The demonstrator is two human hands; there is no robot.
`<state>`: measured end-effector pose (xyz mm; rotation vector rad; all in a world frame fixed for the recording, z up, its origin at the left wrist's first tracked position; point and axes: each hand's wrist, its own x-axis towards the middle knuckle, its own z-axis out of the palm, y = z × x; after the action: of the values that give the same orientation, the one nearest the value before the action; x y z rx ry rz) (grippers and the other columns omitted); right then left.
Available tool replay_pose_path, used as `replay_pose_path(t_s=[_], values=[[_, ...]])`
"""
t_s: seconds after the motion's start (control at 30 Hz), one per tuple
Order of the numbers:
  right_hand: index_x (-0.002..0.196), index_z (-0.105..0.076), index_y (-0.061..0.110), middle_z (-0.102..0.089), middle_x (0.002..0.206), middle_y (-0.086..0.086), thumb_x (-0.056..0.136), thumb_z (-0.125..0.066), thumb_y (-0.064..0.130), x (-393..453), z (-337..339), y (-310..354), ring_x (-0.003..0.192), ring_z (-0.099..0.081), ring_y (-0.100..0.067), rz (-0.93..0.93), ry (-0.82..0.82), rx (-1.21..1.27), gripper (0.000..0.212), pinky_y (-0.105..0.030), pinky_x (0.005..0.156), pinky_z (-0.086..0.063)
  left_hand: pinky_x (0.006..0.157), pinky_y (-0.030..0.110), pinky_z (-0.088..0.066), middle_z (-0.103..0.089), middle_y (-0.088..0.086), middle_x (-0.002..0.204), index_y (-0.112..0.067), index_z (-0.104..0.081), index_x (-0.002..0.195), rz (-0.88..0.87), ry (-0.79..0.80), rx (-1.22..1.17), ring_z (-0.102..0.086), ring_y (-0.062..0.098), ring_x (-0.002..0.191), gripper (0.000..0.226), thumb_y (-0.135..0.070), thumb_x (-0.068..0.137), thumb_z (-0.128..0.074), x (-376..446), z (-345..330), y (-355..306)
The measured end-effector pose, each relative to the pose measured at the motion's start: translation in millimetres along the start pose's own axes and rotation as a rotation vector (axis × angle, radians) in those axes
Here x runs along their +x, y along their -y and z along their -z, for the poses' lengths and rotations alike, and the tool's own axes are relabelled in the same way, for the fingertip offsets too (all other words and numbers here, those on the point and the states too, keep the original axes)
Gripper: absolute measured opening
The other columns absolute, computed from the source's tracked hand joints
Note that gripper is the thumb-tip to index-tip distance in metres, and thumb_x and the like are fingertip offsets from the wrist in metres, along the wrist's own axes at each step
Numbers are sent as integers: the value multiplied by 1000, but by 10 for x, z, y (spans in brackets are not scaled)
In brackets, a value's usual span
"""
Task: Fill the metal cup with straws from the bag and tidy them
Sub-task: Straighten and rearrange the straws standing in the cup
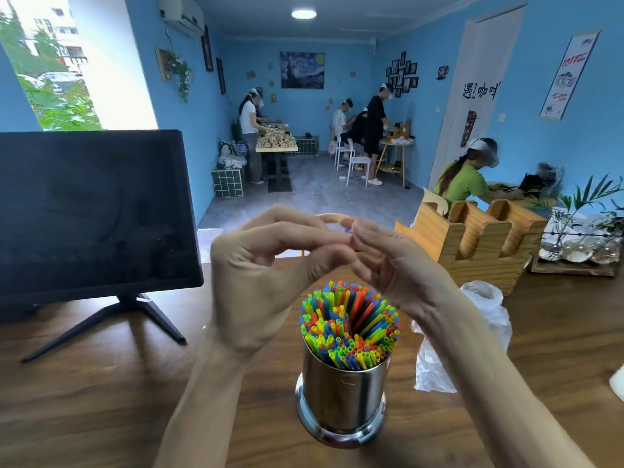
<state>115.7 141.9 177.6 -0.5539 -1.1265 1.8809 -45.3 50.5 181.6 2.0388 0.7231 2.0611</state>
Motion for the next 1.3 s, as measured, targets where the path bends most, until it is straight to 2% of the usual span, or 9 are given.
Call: replay_pose_path(t_s=[0.17, 0.27, 0.4, 0.53, 0.67, 0.9, 1.0, 1.2, 1.3], values=[[102, -61, 14, -76, 83, -8, 79, -75, 9, 105, 159, 103, 67, -75, -21, 341, -235, -71, 28, -21, 55, -58, 70, 21, -56, -77, -9, 81, -33, -82, 91, 317, 131, -47, -71, 8, 73, 17, -47, 82, -80, -202, 94, 275], [114, -47, 29, -71, 96, -11, 93, -69, 2, 121, 305, 102, 64, -74, -24, 507, -350, -362, 40, -25, 55, -58, 66, 20, -51, -74, -13, 76, -34, -80, 82, 531, 55, 241, -63, 5, 66, 3, -35, 85, -80, -266, 98, 713], [132, -44, 45, -69, 88, 6, 97, -66, 8, 136, 479, 2, 67, -76, -25, 554, -305, -693, 55, -24, 57, -56, 69, 14, -48, -71, -27, 82, -38, -79, 91, 695, 269, 472, -62, -3, 74, 9, -38, 83, -83, -384, 86, 1133], [139, -40, 54, -68, 96, 13, 97, -68, 12, 120, 556, -152, 68, -76, -19, 576, -246, -909, 66, -27, 63, -60, 66, 8, -47, -73, -25, 81, -38, -78, 87, 732, 331, 483, -65, -6, 78, 17, -51, 77, -85, -378, 49, 1242], [137, -40, 57, -66, 95, 16, 95, -70, 14, 82, 573, -270, 67, -74, -12, 571, -194, -1034, 66, -28, 66, -61, 62, 5, -47, -74, -21, 73, -35, -80, 79, 747, 421, 514, -68, -7, 76, 15, -47, 74, -88, -253, 70, 1238], [104, -70, 32, -70, 91, 18, 92, -75, 20, 39, 633, -392, 81, -68, -4, 492, -113, -1231, 17, -14, 65, -50, 67, 6, -48, -76, -18, 77, -32, -83, 87, 706, 478, 565, -69, -7, 78, 4, -31, 83, -83, -205, 88, 1188], [91, -77, 28, -70, 83, 17, 88, -78, 16, 20, 688, -381, 78, -65, 1, 438, -73, -1276, 12, -10, 64, -44, 74, 5, -46, -76, -20, 88, -32, -82, 99, 641, 481, 547, -67, -9, 87, 11, -28, 90, -77, -242, 85, 1161], [92, -77, 23, -67, 87, 17, 90, -76, 26, 33, 699, -345, 79, -59, 9, 388, 9, -1358, 3, -7, 66, -41, 78, 5, -46, -74, -27, 93, -42, -75, 105, 564, 323, 493, -67, -7, 93, 25, -20, 99, -66, -265, 63, 1085], [104, -74, 29, -69, 94, 21, 93, -70, 40, 81, 636, -323, 88, -61, 9, 391, -8, -1359, 16, -6, 71, -42, 80, 21, -57, -70, -21, 99, -45, -72, 104, 498, 204, 397, -72, 5, 89, 35, -13, 103, -58, -203, 46, 1013]])
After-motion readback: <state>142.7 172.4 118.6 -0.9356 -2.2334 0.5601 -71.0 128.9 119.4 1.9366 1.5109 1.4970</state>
